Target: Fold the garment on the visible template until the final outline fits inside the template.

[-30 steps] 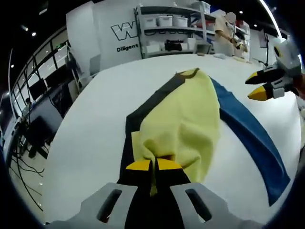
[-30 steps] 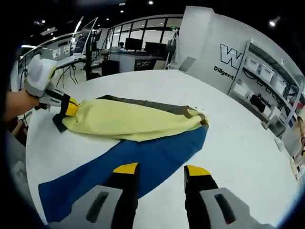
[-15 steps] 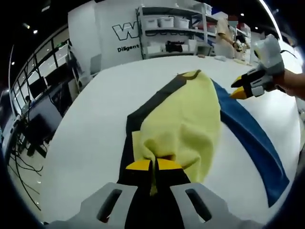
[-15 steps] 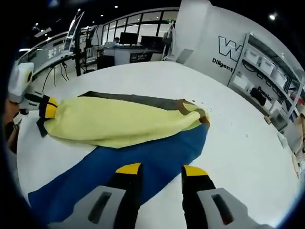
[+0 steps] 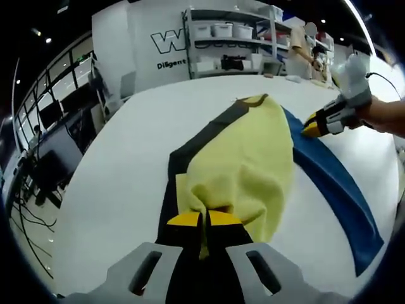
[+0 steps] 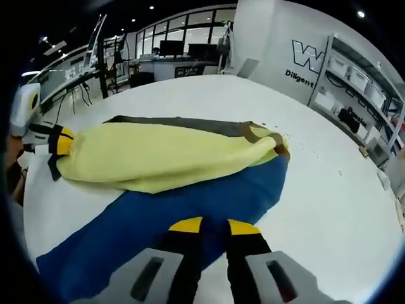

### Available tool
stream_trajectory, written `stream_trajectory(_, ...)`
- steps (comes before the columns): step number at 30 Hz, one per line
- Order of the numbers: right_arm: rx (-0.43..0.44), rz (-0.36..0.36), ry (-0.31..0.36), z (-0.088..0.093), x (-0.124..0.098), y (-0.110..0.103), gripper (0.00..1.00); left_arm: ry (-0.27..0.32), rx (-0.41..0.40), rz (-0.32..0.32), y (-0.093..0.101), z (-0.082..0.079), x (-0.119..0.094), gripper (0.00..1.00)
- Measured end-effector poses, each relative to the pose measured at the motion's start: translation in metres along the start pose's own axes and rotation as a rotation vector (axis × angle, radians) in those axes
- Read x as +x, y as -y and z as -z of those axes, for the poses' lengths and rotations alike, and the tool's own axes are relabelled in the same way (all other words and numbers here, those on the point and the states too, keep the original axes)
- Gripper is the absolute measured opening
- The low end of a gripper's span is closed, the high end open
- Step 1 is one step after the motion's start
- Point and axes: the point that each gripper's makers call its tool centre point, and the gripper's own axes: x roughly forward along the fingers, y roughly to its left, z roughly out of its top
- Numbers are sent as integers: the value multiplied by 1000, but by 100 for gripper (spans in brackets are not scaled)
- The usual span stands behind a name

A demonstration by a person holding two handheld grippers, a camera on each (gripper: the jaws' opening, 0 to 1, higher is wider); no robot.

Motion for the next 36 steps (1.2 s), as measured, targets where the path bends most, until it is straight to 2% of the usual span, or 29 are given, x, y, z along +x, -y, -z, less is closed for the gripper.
stream_trajectory(3,27,2,23,0,0,2,2,0,0,0,0,0,0,0)
stream_trajectory(8,22,0,17,1,0,5,0,0,2,-2,0,0,0,0)
stream_trajectory(17,-79,17,-16,3,-1,9,0,1,7,-5,0,0,0,0)
stream_trajectory(30,-101,54,-58,21,-13,49,0,-3,18,-9,1,0,0,0)
stream_trajectory(33,-99,56,-59,23,-14,52,0,-4,22,-11,1,0,1,0)
stream_trajectory(36,-133,70,-67,24,-14,57,0,-5,28,-15,1,0,1,0)
